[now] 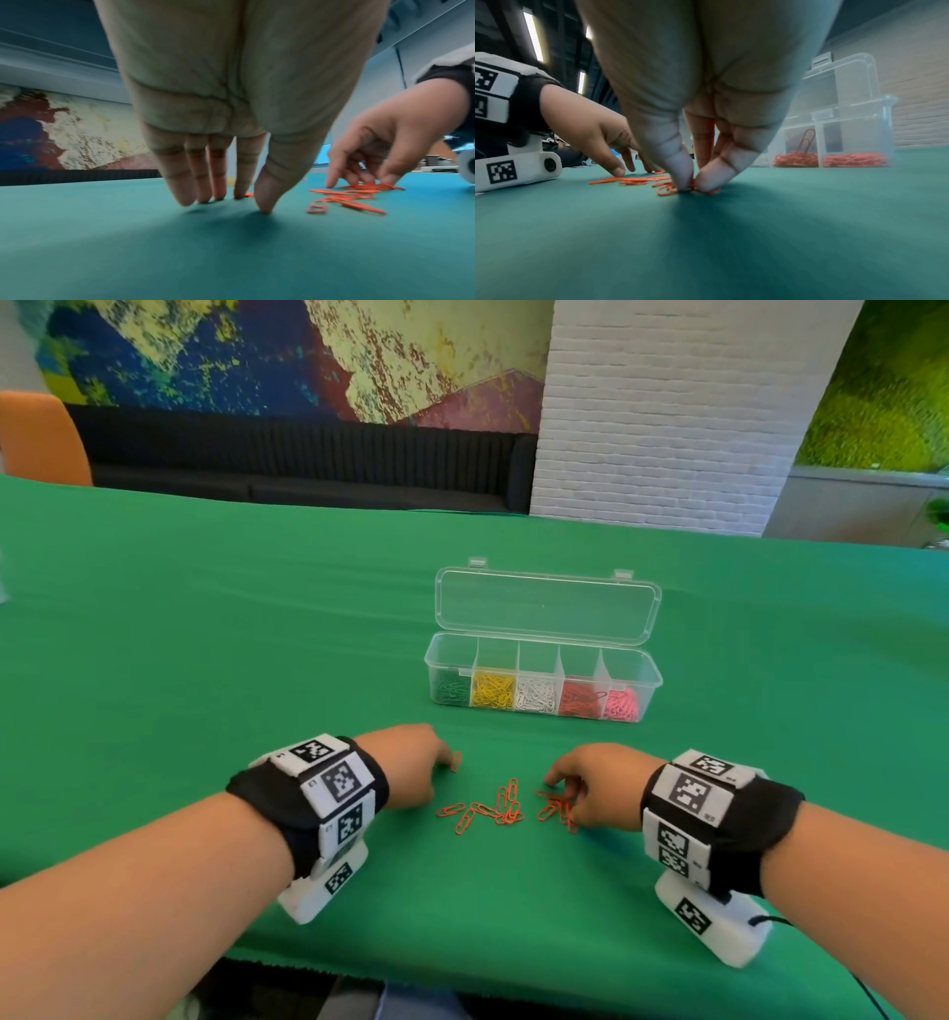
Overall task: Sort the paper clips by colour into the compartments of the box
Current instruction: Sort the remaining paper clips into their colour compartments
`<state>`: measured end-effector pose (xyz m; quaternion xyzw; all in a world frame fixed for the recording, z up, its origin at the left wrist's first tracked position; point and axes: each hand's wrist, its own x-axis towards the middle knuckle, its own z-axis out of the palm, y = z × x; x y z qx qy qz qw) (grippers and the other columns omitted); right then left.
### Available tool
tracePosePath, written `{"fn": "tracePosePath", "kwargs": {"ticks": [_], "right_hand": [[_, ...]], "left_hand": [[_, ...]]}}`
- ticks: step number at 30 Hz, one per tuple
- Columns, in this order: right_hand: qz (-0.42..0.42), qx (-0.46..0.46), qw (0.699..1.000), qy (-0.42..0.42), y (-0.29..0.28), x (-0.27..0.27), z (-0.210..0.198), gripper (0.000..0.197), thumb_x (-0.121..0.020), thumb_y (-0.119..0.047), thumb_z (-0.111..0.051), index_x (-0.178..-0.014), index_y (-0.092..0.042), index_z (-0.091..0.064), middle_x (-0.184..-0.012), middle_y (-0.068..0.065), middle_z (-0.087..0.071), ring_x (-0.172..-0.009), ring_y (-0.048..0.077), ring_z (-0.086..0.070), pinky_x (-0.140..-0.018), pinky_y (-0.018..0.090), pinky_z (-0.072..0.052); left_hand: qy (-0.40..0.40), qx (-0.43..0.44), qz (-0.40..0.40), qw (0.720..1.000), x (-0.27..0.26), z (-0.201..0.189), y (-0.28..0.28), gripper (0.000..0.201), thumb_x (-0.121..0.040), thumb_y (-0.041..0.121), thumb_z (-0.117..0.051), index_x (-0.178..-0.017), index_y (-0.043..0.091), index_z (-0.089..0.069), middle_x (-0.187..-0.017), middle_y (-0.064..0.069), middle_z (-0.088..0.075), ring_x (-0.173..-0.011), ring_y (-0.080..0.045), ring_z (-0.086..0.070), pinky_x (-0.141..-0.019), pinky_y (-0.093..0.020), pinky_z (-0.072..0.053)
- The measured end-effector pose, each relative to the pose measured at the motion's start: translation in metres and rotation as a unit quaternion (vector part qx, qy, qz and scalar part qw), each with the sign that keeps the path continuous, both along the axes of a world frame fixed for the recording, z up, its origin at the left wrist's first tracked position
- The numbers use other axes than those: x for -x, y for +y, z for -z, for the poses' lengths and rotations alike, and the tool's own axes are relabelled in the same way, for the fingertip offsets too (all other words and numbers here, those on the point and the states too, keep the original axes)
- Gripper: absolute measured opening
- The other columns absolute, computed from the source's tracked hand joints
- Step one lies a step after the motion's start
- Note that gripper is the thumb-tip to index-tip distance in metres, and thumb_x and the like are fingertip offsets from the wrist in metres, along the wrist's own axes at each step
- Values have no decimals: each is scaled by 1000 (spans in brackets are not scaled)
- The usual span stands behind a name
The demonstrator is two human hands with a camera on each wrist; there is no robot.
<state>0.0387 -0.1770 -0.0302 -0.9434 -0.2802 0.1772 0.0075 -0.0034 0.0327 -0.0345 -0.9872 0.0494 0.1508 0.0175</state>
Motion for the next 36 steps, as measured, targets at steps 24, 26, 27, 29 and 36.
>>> {"fn": "tracePosePath", "kwargs": {"ticks": [24, 26, 27, 29, 36], "right_hand": [[-52, -32, 998, -3, 11, 0, -10, 38, -84, -23, -62, -122, -25, -58, -98, -8, -50, -92, 13, -56, -88, 25, -47], [-51, -10, 999, 11, 11, 2, -9, 47, -81, -30, -67, -126, -25, -54, -101, -7, -51, -91, 14, -56, -86, 25, -46], [-52, -3, 998, 19, 11, 3, -8, 53, -79, -33, -69, -128, -25, -52, -100, -7, -49, -89, 14, -54, -86, 25, -46], [-56, 0, 998, 26, 11, 6, -6, 59, -78, -34, -71, -131, -25, -48, -99, -8, -47, -86, 11, -51, -85, 26, -46], [-46, -25, 998, 42, 18, 9, -3, 58, -79, -25, -71, -132, -23, -48, -89, -12, -47, -84, 10, -51, -87, 26, -46]], "left_hand": [[-21, 84, 34, 996, 1, -14, -4, 29, -84, 17, -56, -112, 25, -60, -115, 2, -58, -98, -15, -55, -85, -25, -45], [-11, 56, -4, 998, 1, -17, 6, 35, -85, 21, -59, -119, 25, -56, -112, 4, -58, -90, -13, -52, -78, -22, -42], [3, 57, -18, 998, 3, -17, 8, 38, -83, 25, -62, -120, 26, -54, -107, 6, -58, -86, -12, -51, -74, -22, -40], [37, 78, -30, 996, 8, -16, 8, 45, -80, 33, -69, -121, 27, -52, -99, 9, -57, -80, -11, -52, -68, -23, -39], [41, 90, -34, 995, 14, -4, -19, 54, -75, 36, -74, -121, 26, -48, -110, 4, -59, -90, -16, -54, -74, -24, -41]]}}
